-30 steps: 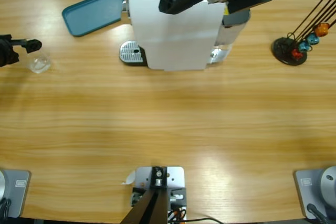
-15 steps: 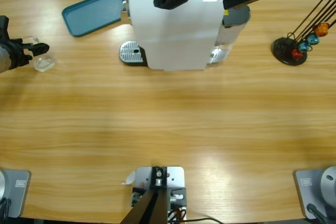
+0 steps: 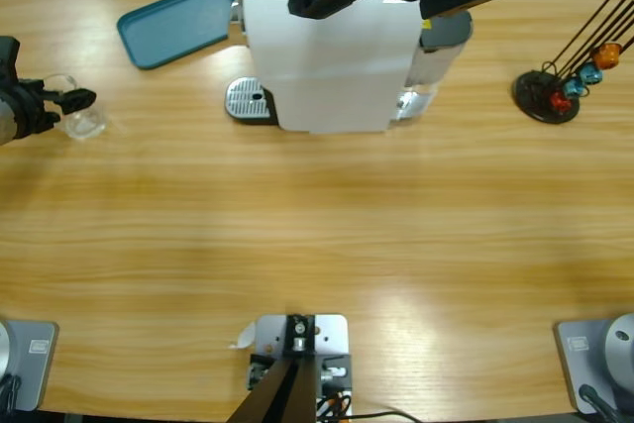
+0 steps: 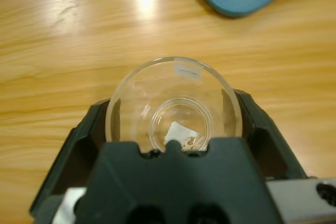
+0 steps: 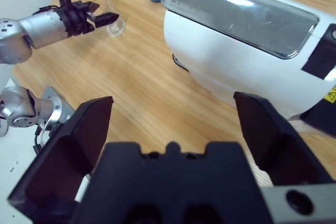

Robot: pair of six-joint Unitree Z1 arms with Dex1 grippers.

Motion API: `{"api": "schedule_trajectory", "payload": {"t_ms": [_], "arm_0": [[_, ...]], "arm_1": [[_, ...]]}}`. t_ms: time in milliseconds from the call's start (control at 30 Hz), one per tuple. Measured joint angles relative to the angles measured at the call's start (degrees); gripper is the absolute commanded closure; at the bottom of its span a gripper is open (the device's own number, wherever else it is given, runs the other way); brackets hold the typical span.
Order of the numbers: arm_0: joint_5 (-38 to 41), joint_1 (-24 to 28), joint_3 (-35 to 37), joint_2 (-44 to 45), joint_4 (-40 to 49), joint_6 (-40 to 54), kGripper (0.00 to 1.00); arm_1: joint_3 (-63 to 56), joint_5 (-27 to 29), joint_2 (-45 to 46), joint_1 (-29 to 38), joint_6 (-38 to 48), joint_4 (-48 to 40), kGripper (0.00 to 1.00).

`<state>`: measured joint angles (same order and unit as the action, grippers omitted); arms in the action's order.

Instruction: Pour coffee

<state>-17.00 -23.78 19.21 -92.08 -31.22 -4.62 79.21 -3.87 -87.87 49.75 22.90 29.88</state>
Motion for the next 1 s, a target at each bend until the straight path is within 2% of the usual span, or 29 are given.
{"api": "schedule_trajectory", "payload": {"t_ms": [200, 333, 500, 767, 1000], "arm_0": [[21.7, -0.4, -0.5, 6.9, 0.1, 14.4, 1.0], [31.2, -0.5, 0.1, 8.4, 0.2, 22.4, 1.0], [38.0, -0.5, 4.3, 6.9, 0.4, 30.6, 1.0], [47.2, -0.5, 14.2, -3.4, 0.4, 37.8, 1.0], [49.7, -0.4, 15.4, -12.4, -1.3, 41.1, 1.0]], "arm_1": [[3.6, 0.0, 2.0, 0.0, -2.5, 2.5, 0.0], [4.6, 1.0, 6.4, -0.1, -4.1, 5.0, 0.0], [0.3, 3.1, 12.4, -0.1, -5.0, 5.7, 0.0], [-9.4, 4.3, 20.8, -0.1, -5.4, 5.7, 0.0], [-9.6, 4.5, 21.9, -0.1, -5.6, 5.7, 0.027]]}}
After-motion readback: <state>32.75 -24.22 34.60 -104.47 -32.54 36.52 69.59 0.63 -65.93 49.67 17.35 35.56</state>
